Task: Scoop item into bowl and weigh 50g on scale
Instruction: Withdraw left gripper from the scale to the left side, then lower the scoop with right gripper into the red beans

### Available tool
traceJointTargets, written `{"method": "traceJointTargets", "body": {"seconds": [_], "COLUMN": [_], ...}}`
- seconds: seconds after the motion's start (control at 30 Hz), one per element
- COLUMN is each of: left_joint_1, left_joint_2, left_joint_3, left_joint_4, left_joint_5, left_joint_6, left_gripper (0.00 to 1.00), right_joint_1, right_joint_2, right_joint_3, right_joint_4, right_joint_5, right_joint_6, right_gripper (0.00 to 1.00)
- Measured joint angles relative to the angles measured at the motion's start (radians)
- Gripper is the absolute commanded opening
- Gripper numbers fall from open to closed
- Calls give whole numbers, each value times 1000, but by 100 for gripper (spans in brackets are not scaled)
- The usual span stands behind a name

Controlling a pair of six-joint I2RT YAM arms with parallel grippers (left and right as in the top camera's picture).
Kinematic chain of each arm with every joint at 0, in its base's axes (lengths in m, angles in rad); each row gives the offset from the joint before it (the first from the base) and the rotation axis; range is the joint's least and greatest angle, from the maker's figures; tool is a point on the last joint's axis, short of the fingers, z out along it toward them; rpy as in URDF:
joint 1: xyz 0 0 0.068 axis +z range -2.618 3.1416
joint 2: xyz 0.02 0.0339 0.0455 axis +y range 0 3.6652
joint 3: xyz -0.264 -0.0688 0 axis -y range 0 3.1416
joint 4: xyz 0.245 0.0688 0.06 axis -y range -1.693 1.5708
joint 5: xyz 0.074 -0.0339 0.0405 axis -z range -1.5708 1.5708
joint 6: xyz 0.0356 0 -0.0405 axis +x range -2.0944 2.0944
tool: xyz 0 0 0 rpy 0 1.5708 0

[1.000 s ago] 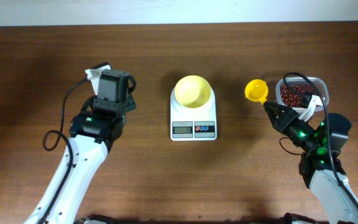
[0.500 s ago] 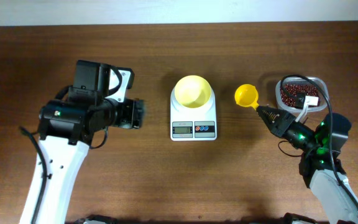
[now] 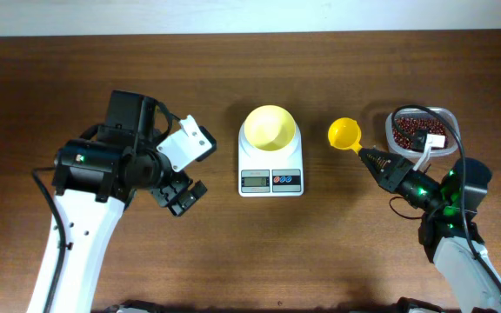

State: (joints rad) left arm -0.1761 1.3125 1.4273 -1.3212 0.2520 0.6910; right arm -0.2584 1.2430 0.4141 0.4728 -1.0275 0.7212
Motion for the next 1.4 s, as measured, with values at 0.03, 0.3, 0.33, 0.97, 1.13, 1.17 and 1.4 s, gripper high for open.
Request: {"method": "traceJointTargets", "body": {"seconds": [0.03, 0.3, 0.33, 0.97, 1.13, 1.17, 1.4], "left_joint_1": [0, 185, 187, 187, 187, 187, 187], "left_joint_2": [0, 0, 0, 1, 1, 1, 1], "left_joint_3": [0, 0, 0, -130, -130, -130, -130], "left_joint_4": [0, -53, -54, 17, 32, 31, 27], "left_joint_5": [16, 199, 207, 226, 266, 267, 269], "left_joint_6": [19, 181, 185, 357, 361, 361, 361], "left_gripper": [99, 99, 99, 99, 99, 99, 99], "right_joint_1": [0, 0, 0, 0, 0, 0, 0], "right_joint_2": [0, 0, 0, 0, 0, 0, 0], "right_joint_3": [0, 0, 0, 0, 0, 0, 0], "right_joint_4": [0, 0, 0, 0, 0, 0, 0], "right_joint_5": [0, 0, 0, 0, 0, -3, -56], "right_joint_6": [0, -18, -19, -18, -20, -19, -19], "right_gripper": [4, 4, 4, 4, 4, 4, 4]}}
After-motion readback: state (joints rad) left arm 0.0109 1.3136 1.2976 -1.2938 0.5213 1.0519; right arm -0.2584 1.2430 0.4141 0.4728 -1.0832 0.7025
